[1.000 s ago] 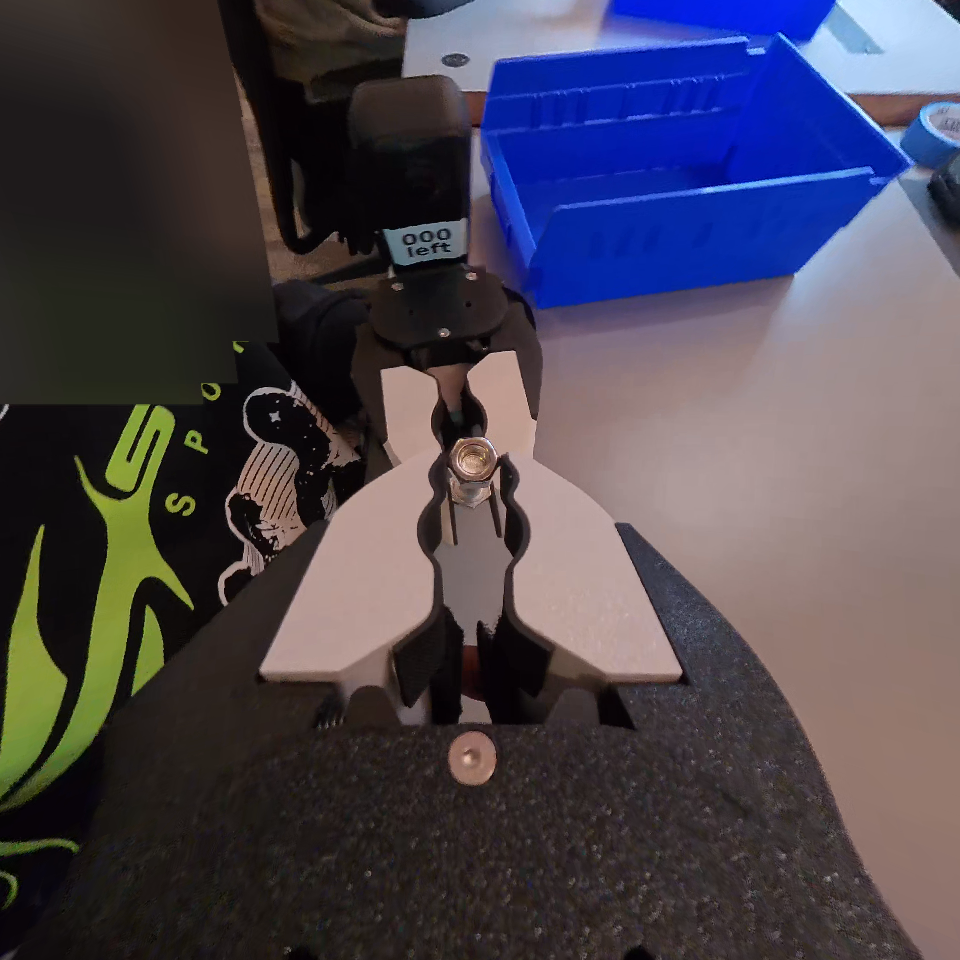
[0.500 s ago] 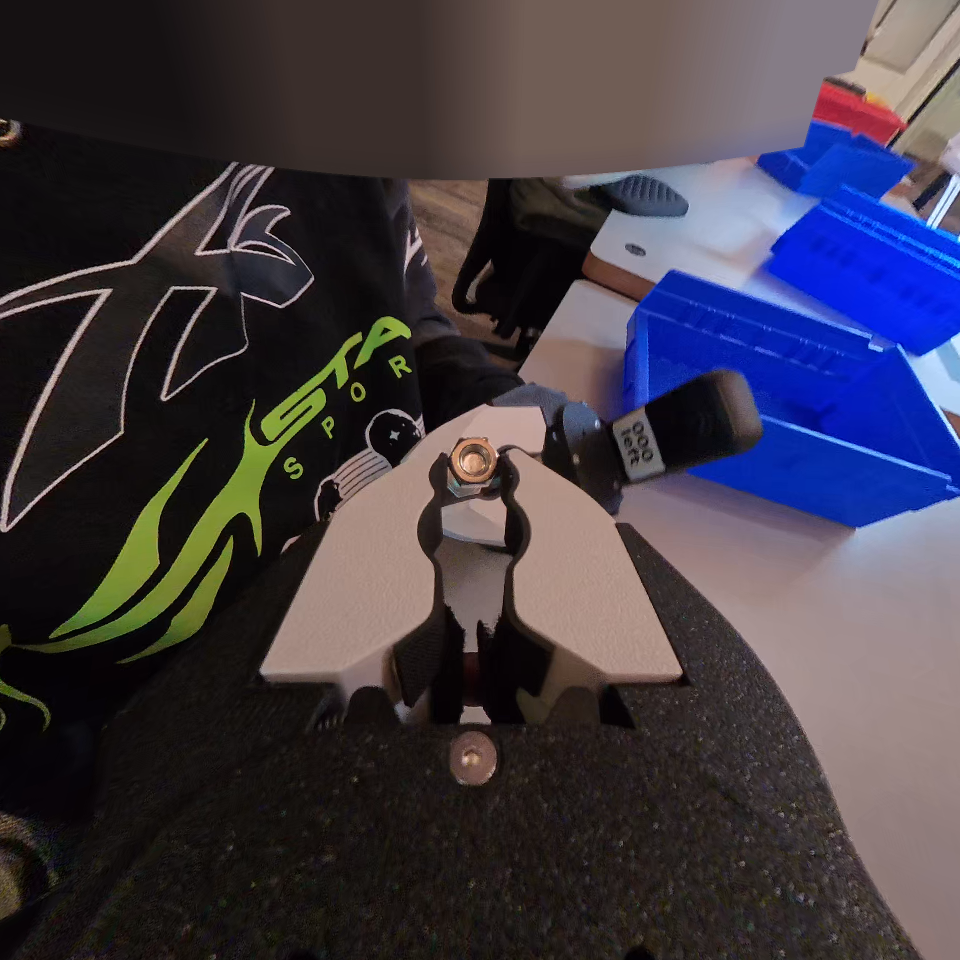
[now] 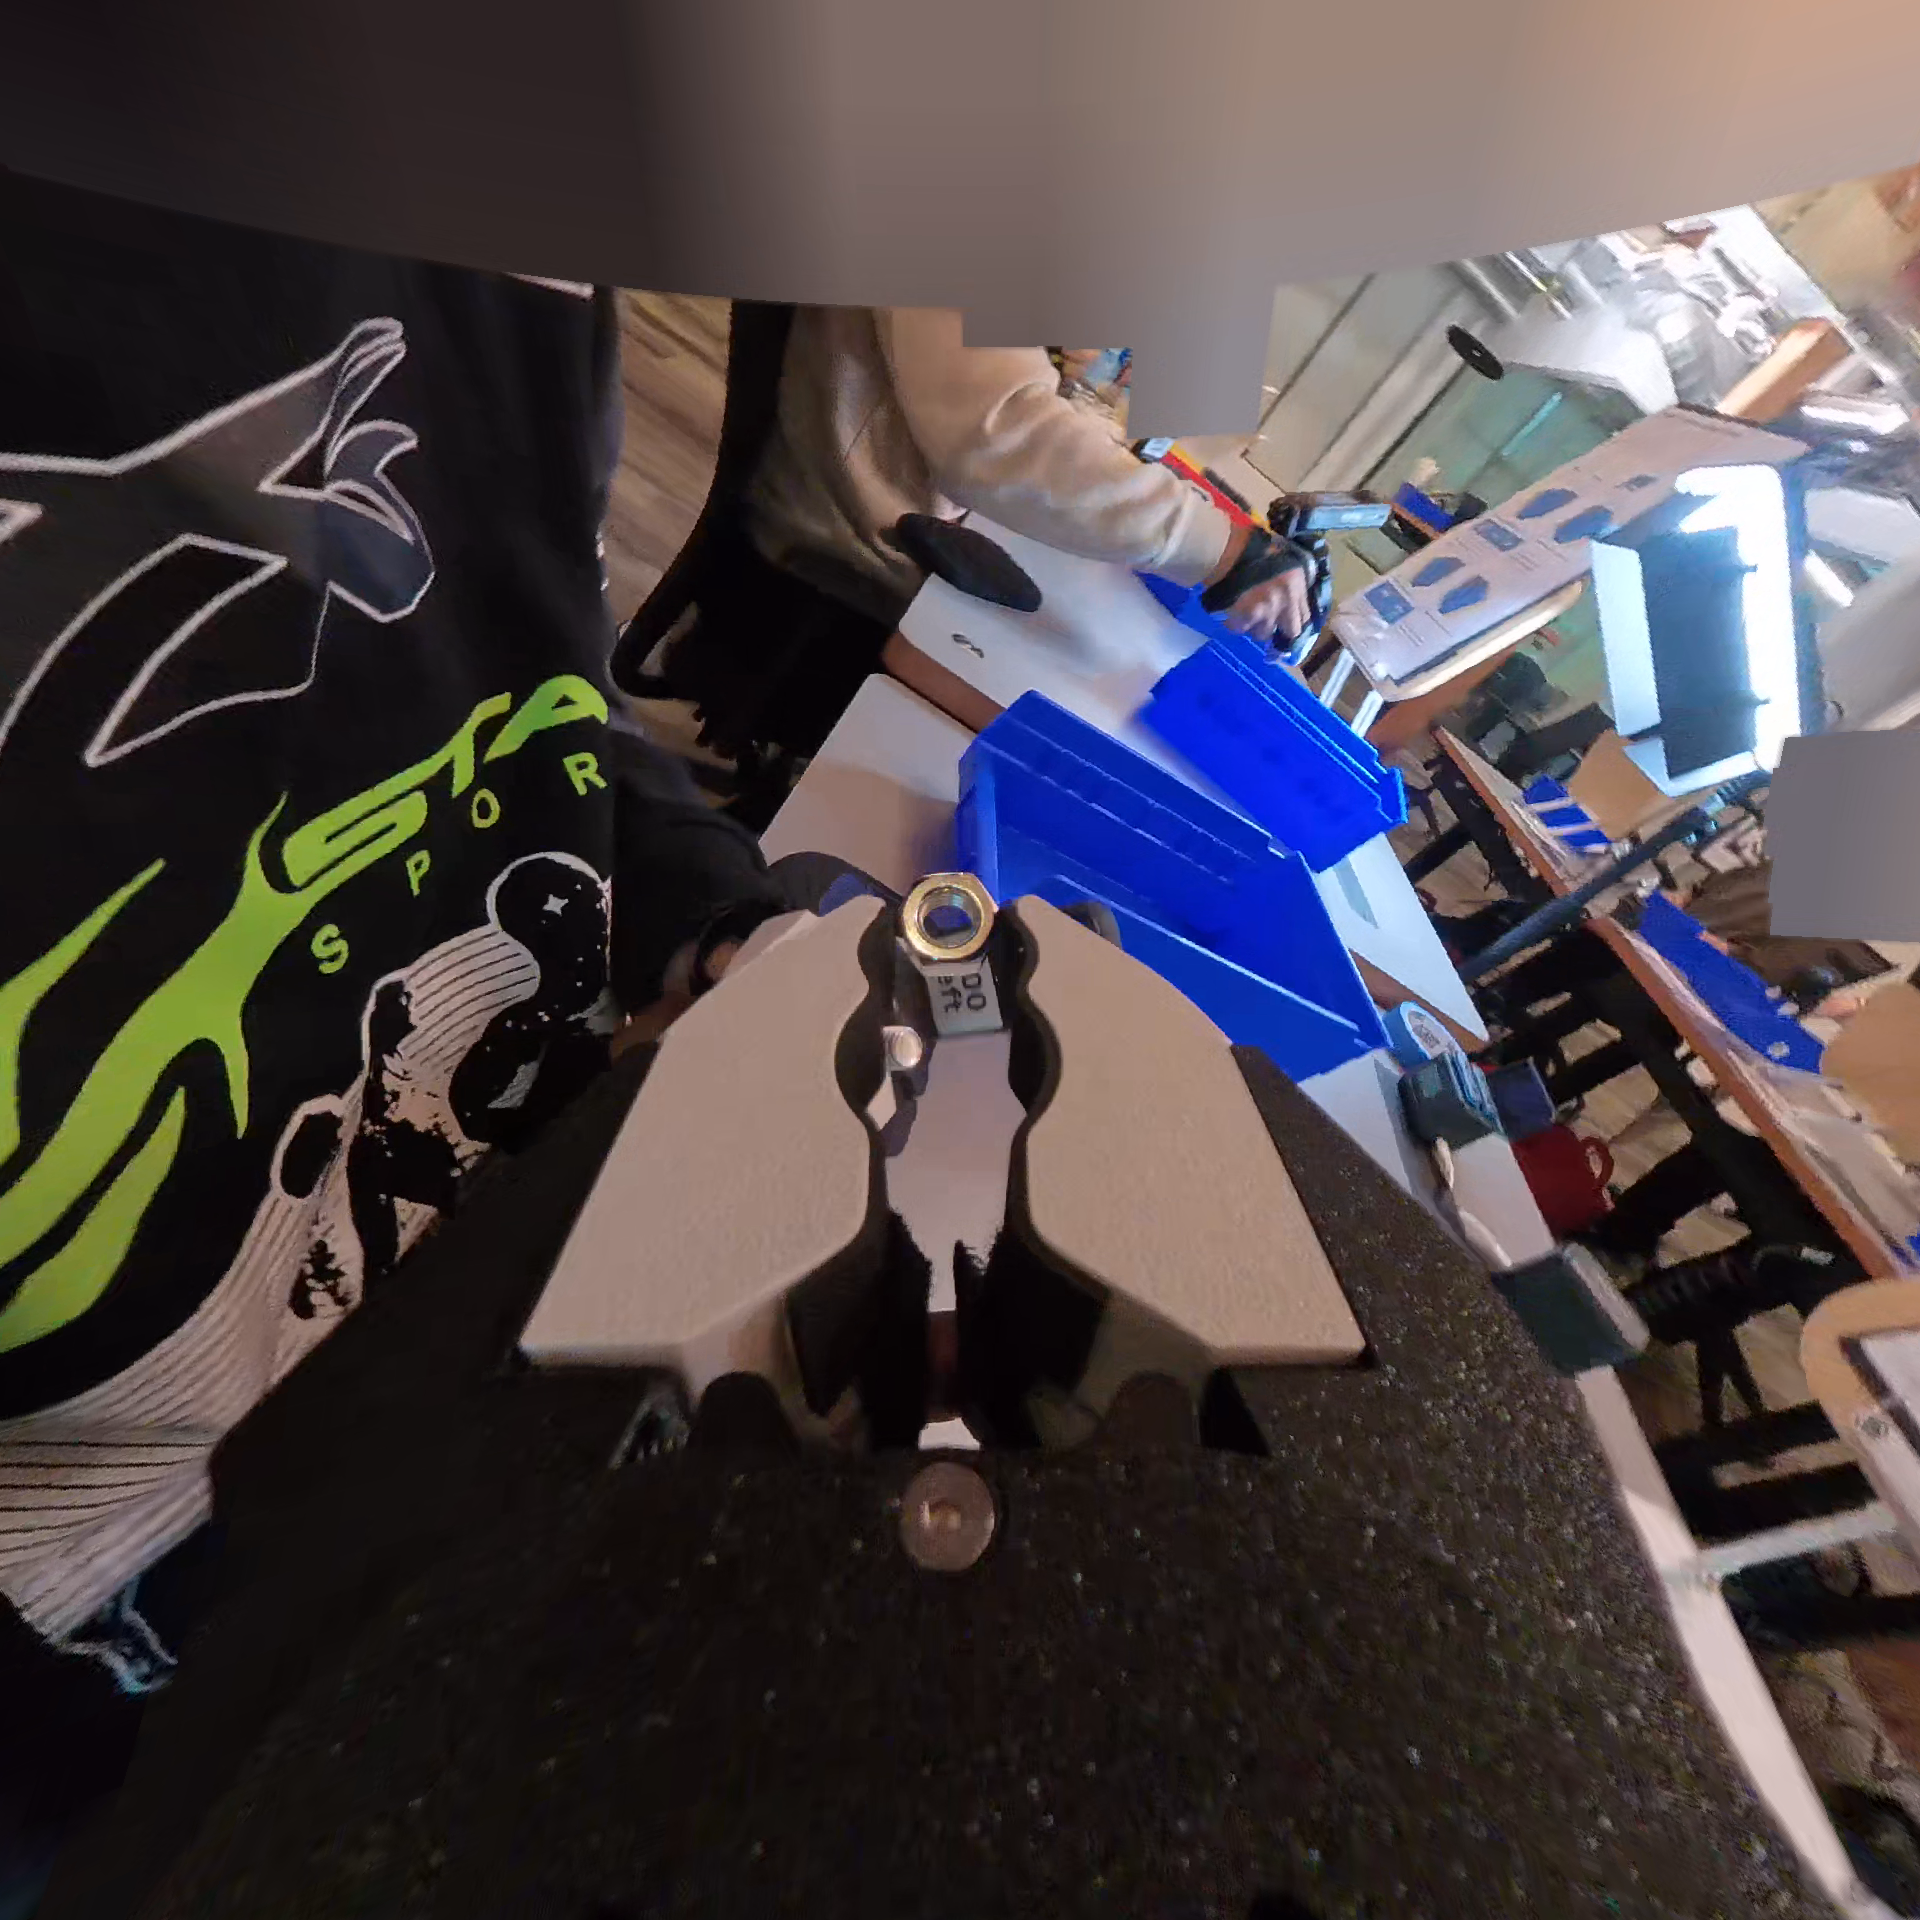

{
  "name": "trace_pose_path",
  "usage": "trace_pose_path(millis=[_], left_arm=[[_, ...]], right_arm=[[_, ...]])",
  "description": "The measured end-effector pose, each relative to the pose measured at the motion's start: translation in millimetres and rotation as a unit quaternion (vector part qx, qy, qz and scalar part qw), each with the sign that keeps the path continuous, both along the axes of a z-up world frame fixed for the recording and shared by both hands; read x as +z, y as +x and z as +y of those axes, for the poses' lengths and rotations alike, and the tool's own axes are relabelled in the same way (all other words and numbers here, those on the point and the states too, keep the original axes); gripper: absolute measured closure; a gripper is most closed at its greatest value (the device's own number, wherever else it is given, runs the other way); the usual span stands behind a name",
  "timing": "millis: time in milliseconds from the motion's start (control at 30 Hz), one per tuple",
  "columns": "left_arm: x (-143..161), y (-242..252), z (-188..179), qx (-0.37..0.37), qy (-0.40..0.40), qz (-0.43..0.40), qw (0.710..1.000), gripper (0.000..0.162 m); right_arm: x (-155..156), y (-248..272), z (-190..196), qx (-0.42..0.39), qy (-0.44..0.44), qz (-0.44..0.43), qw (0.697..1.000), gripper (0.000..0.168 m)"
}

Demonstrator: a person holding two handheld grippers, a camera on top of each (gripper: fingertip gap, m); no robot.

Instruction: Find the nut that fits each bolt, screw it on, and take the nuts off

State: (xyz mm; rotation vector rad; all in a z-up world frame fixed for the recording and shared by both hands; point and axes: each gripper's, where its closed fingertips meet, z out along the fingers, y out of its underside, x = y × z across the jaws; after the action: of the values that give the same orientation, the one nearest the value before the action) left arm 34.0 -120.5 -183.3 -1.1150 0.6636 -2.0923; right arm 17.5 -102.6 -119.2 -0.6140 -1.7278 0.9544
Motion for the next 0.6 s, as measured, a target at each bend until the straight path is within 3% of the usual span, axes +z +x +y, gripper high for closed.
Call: trace_pose_path(millis=[33,167,267,400,600], left_arm=[[-3.6,-0.6,5.4,0.031,0.009,0.018,0.999,0.144],[-5.9,-16.4,22.9,0.151,0.082,0.088,0.981,0.144],[-16.3,-35.7,44.1,0.267,0.153,0.176,0.935,0.144],[-35.2,-58.5,66.1,0.366,0.210,0.264,0.867,0.144],[-33.8,-63.4,66.0,0.381,0.217,0.247,0.864,0.143]], right_arm=[[2.5,4.5,5.3,-0.013,-0.018,0.002,1.000,0.148],[-0.8,31.1,59.8,-0.148,-0.086,-0.023,0.985,0.148],[-15.3,68.8,119.0,-0.293,-0.134,-0.069,0.944,0.148],[-46.6,138.0,191.3,-0.461,-0.187,-0.125,0.858,0.148],[-135.4,233.9,249.7,-0.617,-0.284,-0.268,0.684,0.148]])
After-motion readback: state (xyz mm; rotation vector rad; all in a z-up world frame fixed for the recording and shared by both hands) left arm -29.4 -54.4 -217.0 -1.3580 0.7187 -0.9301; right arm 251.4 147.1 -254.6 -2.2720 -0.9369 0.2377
